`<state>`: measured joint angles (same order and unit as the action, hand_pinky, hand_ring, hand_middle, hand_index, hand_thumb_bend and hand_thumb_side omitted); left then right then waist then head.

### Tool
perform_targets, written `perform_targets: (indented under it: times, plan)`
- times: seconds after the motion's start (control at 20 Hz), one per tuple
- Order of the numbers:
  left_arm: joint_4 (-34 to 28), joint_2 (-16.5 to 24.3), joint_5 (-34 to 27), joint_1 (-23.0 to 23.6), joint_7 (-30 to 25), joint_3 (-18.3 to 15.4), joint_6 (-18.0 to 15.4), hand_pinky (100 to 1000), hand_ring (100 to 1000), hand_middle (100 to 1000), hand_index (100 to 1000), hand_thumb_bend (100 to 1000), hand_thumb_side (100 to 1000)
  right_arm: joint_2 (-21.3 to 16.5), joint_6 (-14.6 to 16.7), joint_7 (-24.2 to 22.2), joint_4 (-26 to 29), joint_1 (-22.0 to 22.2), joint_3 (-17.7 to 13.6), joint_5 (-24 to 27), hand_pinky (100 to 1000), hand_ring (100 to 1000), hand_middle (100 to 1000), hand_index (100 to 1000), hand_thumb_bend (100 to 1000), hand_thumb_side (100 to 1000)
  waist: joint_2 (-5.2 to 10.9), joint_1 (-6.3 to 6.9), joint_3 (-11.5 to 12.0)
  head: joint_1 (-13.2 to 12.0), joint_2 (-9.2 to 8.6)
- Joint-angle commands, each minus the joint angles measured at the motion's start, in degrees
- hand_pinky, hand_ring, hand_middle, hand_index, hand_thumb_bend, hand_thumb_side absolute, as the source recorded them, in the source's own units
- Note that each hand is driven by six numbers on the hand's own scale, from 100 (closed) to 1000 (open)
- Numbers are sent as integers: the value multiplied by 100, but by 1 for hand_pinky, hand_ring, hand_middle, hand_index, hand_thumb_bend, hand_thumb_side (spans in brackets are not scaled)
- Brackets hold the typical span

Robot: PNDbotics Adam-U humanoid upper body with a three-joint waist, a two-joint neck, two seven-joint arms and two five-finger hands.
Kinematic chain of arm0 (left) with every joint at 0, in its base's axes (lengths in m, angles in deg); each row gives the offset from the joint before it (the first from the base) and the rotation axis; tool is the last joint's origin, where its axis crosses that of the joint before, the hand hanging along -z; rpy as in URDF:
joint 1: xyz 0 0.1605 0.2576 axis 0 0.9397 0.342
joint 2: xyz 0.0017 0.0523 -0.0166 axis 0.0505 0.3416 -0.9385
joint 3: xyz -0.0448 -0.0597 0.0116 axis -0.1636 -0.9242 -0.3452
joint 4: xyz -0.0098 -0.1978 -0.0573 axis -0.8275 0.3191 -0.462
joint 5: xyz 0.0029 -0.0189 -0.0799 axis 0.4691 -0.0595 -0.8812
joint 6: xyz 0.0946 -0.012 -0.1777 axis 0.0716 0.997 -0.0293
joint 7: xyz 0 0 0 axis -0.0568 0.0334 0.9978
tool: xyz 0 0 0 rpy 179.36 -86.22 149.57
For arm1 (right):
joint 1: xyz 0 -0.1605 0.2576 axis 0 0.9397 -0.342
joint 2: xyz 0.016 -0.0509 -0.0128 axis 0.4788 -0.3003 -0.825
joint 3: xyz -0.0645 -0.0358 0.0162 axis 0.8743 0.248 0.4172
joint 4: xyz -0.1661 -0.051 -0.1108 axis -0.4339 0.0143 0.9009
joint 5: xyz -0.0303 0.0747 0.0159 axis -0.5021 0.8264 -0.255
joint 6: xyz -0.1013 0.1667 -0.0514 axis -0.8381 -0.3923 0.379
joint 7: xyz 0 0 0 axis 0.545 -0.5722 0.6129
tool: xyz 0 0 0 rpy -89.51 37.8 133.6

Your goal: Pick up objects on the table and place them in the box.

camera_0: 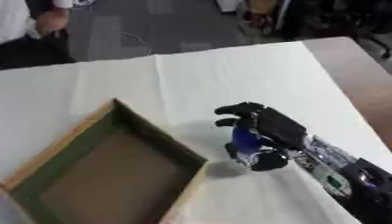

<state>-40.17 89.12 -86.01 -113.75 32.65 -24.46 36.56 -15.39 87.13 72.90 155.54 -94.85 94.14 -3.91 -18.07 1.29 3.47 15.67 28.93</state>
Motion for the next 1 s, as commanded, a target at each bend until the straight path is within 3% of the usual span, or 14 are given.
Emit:
perform_targets:
  times: [0.05, 0.3, 0.4, 0.6, 0.7, 0.85, 0.95, 1.0]
  plan:
    - [-83, 49, -26, -97, -27, -20, -12, 591, 769, 977, 873, 100, 806, -168, -22, -36, 20, -97, -81, 68, 676, 824, 889, 872, 163, 980, 76, -6, 17, 40, -105]
    - [-83, 46, -34, -113, -37, -17, -11, 591, 770, 977, 872, 100, 806, -152, -64, -235, -51, -91, -76, 200, 568, 824, 907, 882, 211, 916, 67, -8, 26, 32, -110]
    - [-83, 47, -36, -114, -39, -17, -10, 591, 770, 977, 872, 100, 806, -141, -88, -323, -72, -83, -76, 245, 463, 802, 907, 885, 238, 873, 67, -8, 26, 29, -113]
    - [-83, 51, -37, -112, -40, -18, -10, 590, 770, 977, 872, 100, 806, -113, -127, -505, -110, -58, -68, 417, 144, 735, 881, 875, 309, 751, 70, -7, 21, 26, -113]
    - [-83, 52, -34, -108, -42, -17, -9, 590, 770, 977, 872, 100, 806, -100, -104, -547, -102, -48, -65, 519, 100, 621, 824, 848, 358, 649, 71, -6, 18, 26, -111]
    - [-83, 51, -29, -103, -43, -16, -10, 590, 770, 978, 872, 100, 806, -81, -42, -562, -95, -34, -66, 585, 100, 414, 622, 722, 406, 521, 69, -1, 15, 24, -110]
    - [-83, 49, -25, -102, -44, -16, -10, 590, 770, 978, 871, 100, 806, -67, -8, -494, -89, -28, -80, 577, 100, 201, 409, 522, 387, 474, 67, 2, 13, 23, -108]
    - [-83, 48, -24, -101, -44, -16, -10, 590, 770, 978, 871, 100, 806, -62, 5, -439, -89, -22, -83, 563, 100, 243, 452, 560, 390, 482, 67, 3, 13, 23, -108]
